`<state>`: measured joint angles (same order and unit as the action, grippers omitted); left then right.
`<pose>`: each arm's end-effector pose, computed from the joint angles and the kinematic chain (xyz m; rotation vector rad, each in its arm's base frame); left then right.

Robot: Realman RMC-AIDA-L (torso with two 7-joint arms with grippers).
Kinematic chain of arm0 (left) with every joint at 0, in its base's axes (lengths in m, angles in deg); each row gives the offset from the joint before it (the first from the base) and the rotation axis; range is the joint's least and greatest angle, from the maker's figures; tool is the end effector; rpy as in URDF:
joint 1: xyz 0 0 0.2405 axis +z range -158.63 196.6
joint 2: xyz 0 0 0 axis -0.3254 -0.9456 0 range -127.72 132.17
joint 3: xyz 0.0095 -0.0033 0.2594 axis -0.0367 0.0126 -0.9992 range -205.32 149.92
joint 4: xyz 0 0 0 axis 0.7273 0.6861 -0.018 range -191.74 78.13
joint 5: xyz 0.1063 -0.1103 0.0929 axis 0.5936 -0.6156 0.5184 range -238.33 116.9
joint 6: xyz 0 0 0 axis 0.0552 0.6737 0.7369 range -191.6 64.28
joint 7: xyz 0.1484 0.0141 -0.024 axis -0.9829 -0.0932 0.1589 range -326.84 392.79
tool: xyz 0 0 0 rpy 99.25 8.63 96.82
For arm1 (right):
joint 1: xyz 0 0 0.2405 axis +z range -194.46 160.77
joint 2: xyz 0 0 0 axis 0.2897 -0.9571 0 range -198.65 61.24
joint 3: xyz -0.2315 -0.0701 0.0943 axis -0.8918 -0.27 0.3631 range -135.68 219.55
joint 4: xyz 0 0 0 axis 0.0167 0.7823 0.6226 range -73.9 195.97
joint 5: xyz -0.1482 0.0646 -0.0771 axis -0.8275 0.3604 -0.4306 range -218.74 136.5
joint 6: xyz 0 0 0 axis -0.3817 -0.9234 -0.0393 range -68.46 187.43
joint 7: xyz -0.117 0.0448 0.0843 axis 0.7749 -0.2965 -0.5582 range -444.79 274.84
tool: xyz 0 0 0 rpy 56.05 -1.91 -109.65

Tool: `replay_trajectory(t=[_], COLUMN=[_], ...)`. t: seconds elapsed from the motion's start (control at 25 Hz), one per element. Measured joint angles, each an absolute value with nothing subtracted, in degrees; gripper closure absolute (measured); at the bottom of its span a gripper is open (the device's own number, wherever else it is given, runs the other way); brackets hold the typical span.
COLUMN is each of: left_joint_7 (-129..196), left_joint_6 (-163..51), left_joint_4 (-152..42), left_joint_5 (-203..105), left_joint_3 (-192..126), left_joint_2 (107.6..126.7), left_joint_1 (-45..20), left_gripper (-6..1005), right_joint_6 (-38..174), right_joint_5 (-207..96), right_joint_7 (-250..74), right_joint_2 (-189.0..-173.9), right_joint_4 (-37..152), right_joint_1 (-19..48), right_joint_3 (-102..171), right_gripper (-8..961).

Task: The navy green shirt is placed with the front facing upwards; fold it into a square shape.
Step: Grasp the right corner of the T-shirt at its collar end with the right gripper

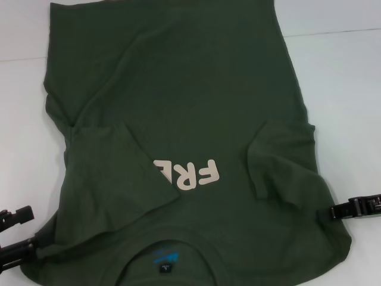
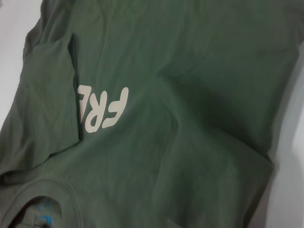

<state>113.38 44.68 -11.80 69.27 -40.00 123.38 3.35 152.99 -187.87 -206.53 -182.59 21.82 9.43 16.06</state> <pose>-0.3157 0.2059 0.0277 -2.4935 -1.0289 -0.8072 0.3414 0.2562 0.0249 -2.3117 1.8608 0.2046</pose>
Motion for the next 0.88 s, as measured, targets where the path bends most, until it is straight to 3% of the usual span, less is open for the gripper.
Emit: replay_trajectory(t=[0.36, 0.56, 0.88], left_joint_7=[113.4, 113.5, 113.8], left_joint_6=[44.2, 44.1, 44.0], left_joint_4=[-11.9, -11.9, -11.7], left_joint_5=[69.3, 69.3, 69.9], left_joint_3=[-39.9, -39.7, -38.4], left_joint_2=[123.33, 123.3, 122.83], left_joint_1=[3.4, 3.3, 3.7], left_gripper=[125, 125, 126], right_joint_6=[153.0, 152.9, 152.2], right_joint_5=[-187.8, -187.5, -187.5], right_joint_7=[-206.6, -206.6, -206.6], right_joint_2=[-182.84, -182.75, -182.73], right_joint_4=[21.9, 21.5, 21.6], right_joint_1=[10.1, 10.2, 10.8], right_joint_3=[15.1, 15.1, 15.0], right_gripper=[786, 933, 933])
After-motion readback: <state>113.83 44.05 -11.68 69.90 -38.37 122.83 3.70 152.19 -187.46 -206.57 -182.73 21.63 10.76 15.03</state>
